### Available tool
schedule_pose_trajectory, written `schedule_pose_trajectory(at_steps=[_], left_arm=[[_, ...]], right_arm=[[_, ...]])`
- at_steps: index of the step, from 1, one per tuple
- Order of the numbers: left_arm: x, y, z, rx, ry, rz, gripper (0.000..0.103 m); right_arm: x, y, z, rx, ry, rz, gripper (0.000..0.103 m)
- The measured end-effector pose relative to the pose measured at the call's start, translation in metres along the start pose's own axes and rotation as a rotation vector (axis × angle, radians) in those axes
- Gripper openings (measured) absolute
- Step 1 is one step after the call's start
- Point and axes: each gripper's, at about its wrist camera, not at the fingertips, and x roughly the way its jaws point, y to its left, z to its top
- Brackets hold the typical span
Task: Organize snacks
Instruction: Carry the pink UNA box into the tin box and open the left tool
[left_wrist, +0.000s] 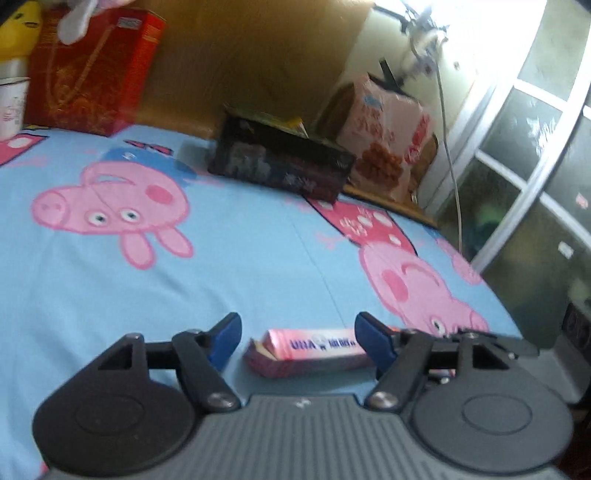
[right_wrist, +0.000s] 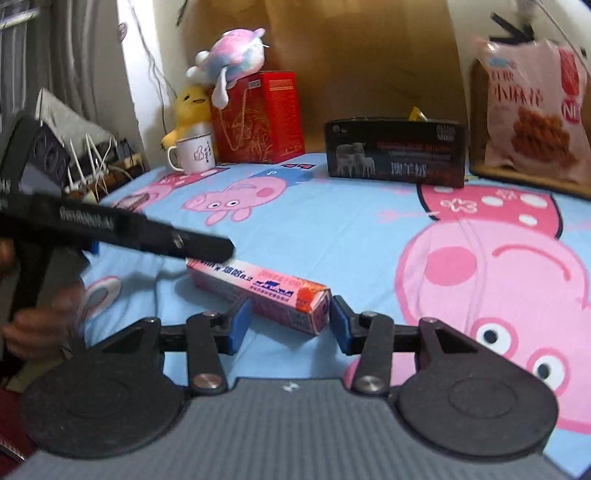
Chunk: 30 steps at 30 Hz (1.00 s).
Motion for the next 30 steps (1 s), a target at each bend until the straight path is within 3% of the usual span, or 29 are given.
schedule_pose_trajectory(at_steps=[4, 10, 13, 18, 24, 30], left_arm=[[-0.008, 0.003, 0.005, -0.011, -0.006, -0.006, 0.068], [0.004, -0.009, -0.005, 0.045, 0.058, -0.009, 0.064], [0.009, -0.011, -0.011, 0.051, 0.073, -0.023, 0.054], [0.011, -0.014, -0.009, 0.077, 0.054, -0.002, 0.053], [0.019, -0.013, 0.031, 0.088, -0.012, -0.007, 0.053], [0.044, -0.024, 0.103, 0.181, -0.131, 0.037, 0.053]], right_arm=[[0.000, -0.004, -0.005, -0.034, 0.003, -0.020, 0.055], [0.002, -0.001, -0.009, -0.074, 0.018, -0.036, 0.055], [0.005, 0.002, -0.009, -0.097, 0.030, -0.028, 0.054], [0.009, 0.003, -0.002, -0.114, 0.033, -0.073, 0.044], [0.018, 0.000, 0.021, -0.102, -0.049, -0.133, 0.043], [0.044, -0.020, 0.077, -0.127, -0.167, -0.204, 0.043]])
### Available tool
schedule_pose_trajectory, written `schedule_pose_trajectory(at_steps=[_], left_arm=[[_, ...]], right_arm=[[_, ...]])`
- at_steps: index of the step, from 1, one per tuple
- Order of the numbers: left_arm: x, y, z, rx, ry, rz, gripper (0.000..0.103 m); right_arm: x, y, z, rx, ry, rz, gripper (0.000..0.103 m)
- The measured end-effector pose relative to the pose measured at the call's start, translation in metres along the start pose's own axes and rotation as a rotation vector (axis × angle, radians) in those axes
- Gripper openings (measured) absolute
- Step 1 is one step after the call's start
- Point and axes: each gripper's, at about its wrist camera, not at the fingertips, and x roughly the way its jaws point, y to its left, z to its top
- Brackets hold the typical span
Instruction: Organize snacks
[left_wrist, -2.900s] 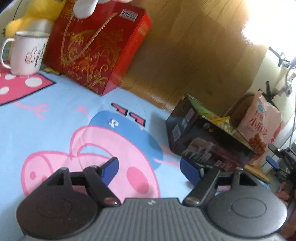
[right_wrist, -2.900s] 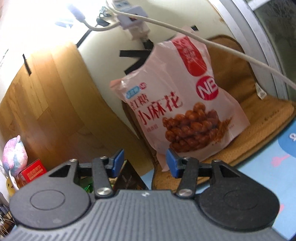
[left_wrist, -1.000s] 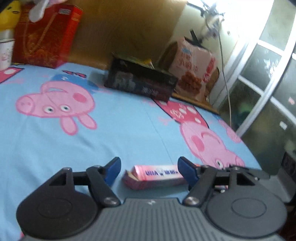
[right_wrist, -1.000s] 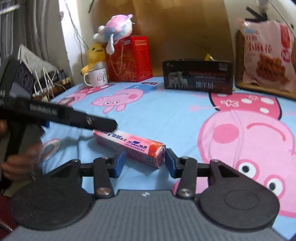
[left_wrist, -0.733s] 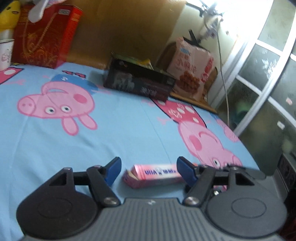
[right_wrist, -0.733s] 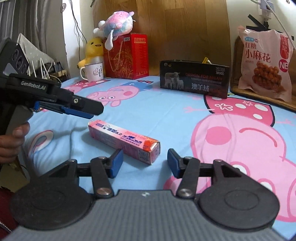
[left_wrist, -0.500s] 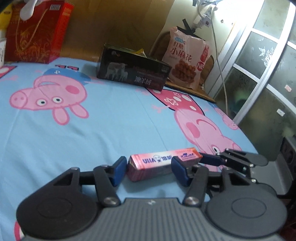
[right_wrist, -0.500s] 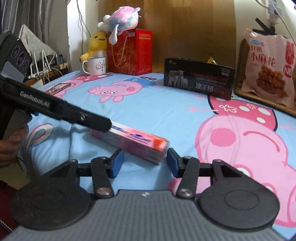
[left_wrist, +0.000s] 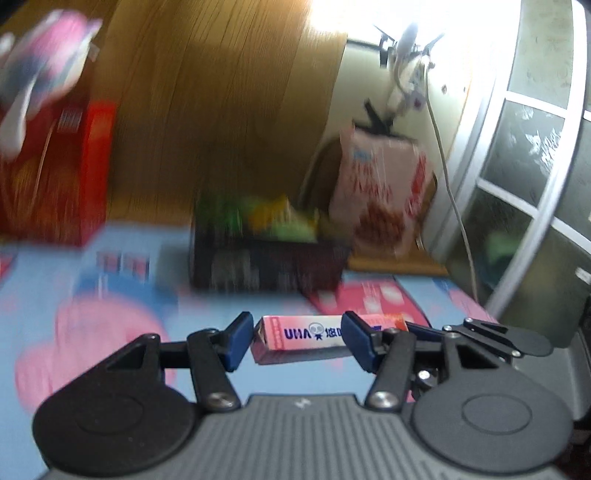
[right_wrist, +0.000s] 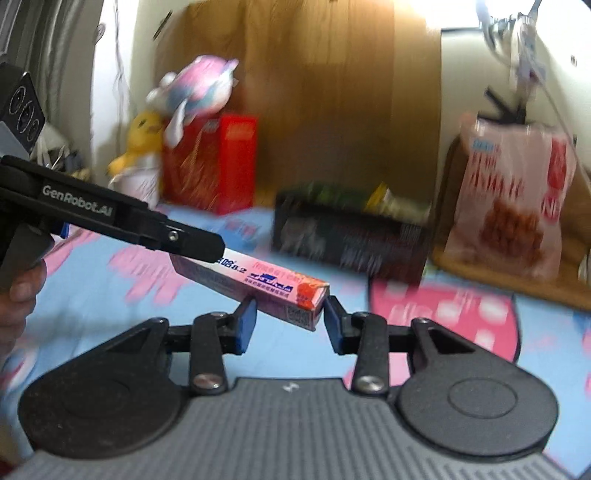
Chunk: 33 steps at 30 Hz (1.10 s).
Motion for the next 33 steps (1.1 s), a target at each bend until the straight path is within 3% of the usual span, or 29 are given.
schedule_pose_trajectory(at_steps=[5, 7, 8, 9, 13, 17, 20, 26, 30, 33], left_arm=[[0.054, 0.016, 0.056, 0.012, -0.063, 0.064, 0.053], [0.077, 0.026, 0.070, 0.001, -0.073, 0.086, 0.056], [0.091, 0.030, 0.076, 0.005, -0.079, 0.104, 0.063], [0.105, 0.031, 0.079, 0.012, -0.072, 0.118, 0.074], [0.146, 0.034, 0.075, 0.054, -0.002, 0.195, 0.073], [0.120, 0.030, 0.061, 0.046, -0.068, 0.168, 0.079], [0.097, 0.023, 0.050, 0.044, -0.096, 0.158, 0.080], [0.061, -0.003, 0.009, 0.091, -0.054, 0.167, 0.081], [0.044, -0.020, -0.024, 0.092, -0.002, 0.216, 0.082], [0.033, -0.029, -0.041, 0.073, 0.030, 0.251, 0.089]], right_arm=[[0.054, -0.040, 0.037, 0.021, -0.055, -0.044, 0.043], [0.077, -0.053, 0.047, 0.039, -0.065, -0.057, 0.043], [0.088, -0.057, 0.050, 0.042, -0.068, -0.064, 0.043], [0.099, -0.058, 0.051, 0.041, -0.068, -0.072, 0.045], [0.131, -0.062, 0.047, 0.036, -0.022, -0.116, 0.050], [0.092, -0.065, 0.032, 0.126, -0.081, -0.114, 0.062], [0.063, -0.059, 0.018, 0.171, -0.082, -0.119, 0.063], [0.026, -0.047, -0.011, 0.258, -0.013, -0.118, 0.065], [0.013, -0.036, -0.026, 0.290, 0.027, -0.131, 0.068], [0.004, -0.030, -0.038, 0.295, 0.060, -0.132, 0.069]])
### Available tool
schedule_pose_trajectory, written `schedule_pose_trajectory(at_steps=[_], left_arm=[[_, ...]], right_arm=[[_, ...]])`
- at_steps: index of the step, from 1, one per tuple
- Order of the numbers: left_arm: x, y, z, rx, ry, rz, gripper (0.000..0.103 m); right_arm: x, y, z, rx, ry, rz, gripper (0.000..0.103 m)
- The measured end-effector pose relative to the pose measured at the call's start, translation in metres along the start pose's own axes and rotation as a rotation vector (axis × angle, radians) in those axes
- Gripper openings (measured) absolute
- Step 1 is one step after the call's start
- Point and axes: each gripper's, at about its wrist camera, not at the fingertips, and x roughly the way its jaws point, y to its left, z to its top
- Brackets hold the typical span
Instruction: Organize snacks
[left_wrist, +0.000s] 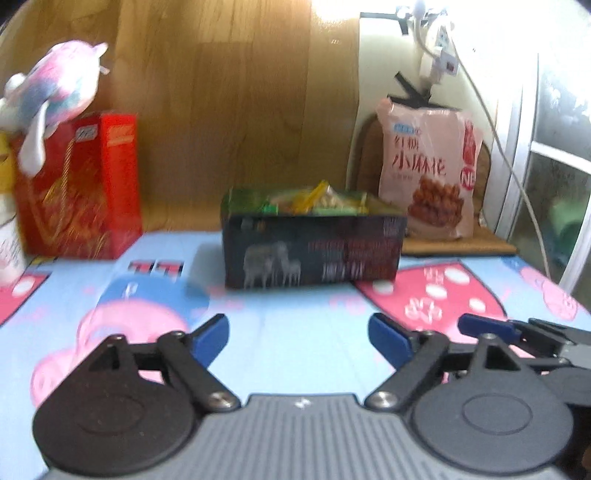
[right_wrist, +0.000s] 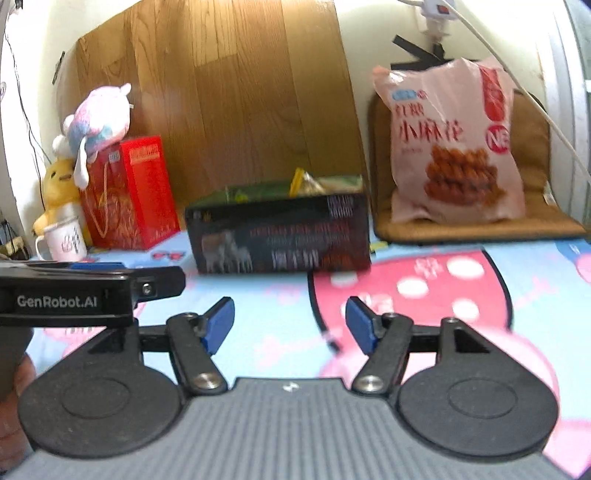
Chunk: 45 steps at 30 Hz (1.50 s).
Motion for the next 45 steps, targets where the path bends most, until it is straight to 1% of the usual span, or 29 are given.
schedule_pose_trajectory(at_steps=[2, 4, 6, 9, 14, 16, 20, 24, 31, 45], left_arm=[[-0.009, -0.003, -0.008, 0.004, 0.008, 0.032, 0.089], [-0.017, -0.006, -0.014, 0.004, 0.006, 0.063, 0.093], [-0.024, -0.008, -0.018, -0.001, 0.005, 0.091, 0.098], [-0.029, -0.008, -0.024, -0.007, 0.010, 0.137, 0.099], [-0.030, -0.006, -0.034, -0.003, 0.034, 0.192, 0.101], [-0.030, -0.005, -0.039, 0.005, 0.036, 0.213, 0.102], [-0.027, -0.006, -0.047, 0.021, 0.043, 0.243, 0.103], [-0.027, -0.010, -0.047, 0.046, 0.028, 0.264, 0.103], [-0.028, -0.020, -0.051, 0.104, 0.010, 0.300, 0.103], [-0.029, -0.021, -0.052, 0.094, 0.004, 0.381, 0.103]], right_arm=[[-0.003, -0.001, -0.004, 0.010, 0.024, 0.008, 0.072], [-0.012, -0.002, -0.010, 0.025, 0.026, 0.007, 0.073], [-0.020, -0.004, -0.013, 0.028, 0.018, -0.003, 0.079], [-0.026, -0.011, -0.018, 0.051, 0.022, -0.018, 0.080], [-0.028, -0.033, -0.022, 0.189, 0.031, -0.013, 0.080], [-0.028, -0.037, -0.023, 0.219, 0.028, -0.008, 0.080], [-0.029, -0.033, -0.024, 0.202, 0.025, -0.002, 0.080], [-0.029, -0.033, -0.024, 0.201, 0.028, 0.003, 0.080], [-0.029, -0.035, -0.024, 0.195, 0.037, 0.038, 0.080], [-0.028, -0.035, -0.024, 0.205, 0.043, 0.078, 0.080]])
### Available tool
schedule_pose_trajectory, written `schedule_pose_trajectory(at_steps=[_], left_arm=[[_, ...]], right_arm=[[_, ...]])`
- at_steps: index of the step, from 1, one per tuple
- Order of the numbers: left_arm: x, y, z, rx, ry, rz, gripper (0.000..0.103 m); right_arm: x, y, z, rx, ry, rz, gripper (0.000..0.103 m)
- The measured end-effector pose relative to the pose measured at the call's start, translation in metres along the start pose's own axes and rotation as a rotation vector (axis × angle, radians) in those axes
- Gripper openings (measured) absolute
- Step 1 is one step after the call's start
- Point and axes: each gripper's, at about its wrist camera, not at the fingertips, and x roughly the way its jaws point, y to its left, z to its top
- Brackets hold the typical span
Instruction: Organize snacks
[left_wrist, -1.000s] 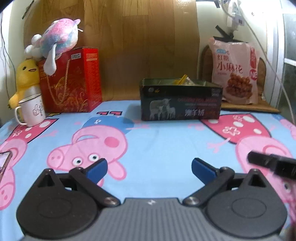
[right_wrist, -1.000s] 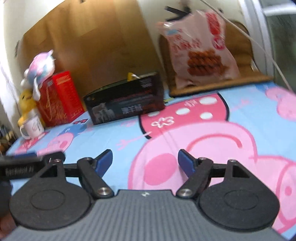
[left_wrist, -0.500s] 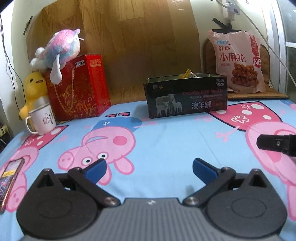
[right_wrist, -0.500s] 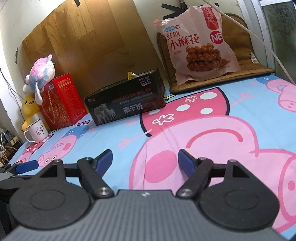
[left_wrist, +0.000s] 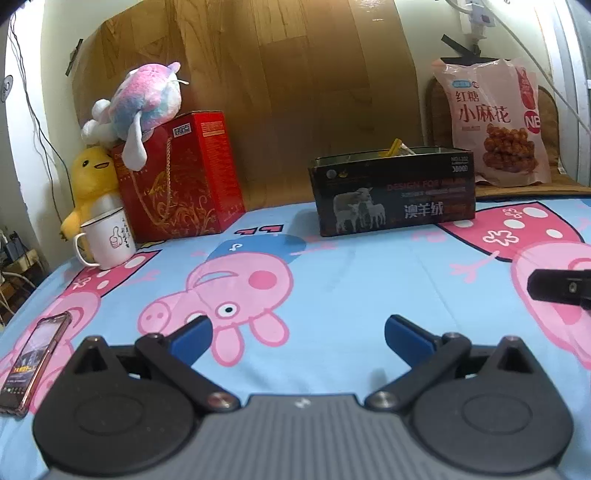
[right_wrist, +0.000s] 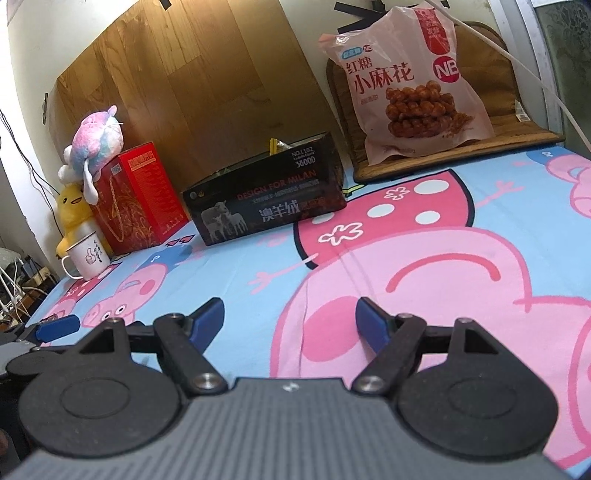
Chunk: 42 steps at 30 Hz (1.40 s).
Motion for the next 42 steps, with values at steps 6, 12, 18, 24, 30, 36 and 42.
schedule_pose_trajectory(at_steps=[6, 12, 18, 24, 30, 36, 42], left_arm=[[0.000, 0.003, 0.000, -0.015, 0.003, 0.019, 0.103], [-0.001, 0.005, -0.001, -0.026, -0.004, 0.021, 0.103], [-0.002, 0.005, -0.001, -0.028, -0.008, 0.016, 0.103], [0.001, 0.003, -0.002, -0.008, 0.015, 0.026, 0.103], [0.007, 0.006, -0.002, -0.016, 0.056, 0.041, 0.103], [0.008, 0.011, -0.002, -0.044, 0.065, 0.076, 0.103], [0.011, 0.009, -0.001, -0.031, 0.078, 0.109, 0.103]], right_arm=[[-0.001, -0.002, 0.001, 0.008, -0.005, 0.008, 0.081], [-0.001, -0.011, 0.003, 0.058, -0.005, 0.023, 0.081], [-0.001, -0.015, 0.004, 0.084, -0.003, 0.032, 0.081], [-0.001, -0.016, 0.004, 0.077, -0.003, 0.035, 0.082], [-0.001, -0.016, 0.004, 0.075, -0.002, 0.035, 0.082], [-0.001, -0.016, 0.004, 0.075, -0.002, 0.035, 0.083], [-0.001, -0.016, 0.004, 0.075, -0.003, 0.035, 0.083]])
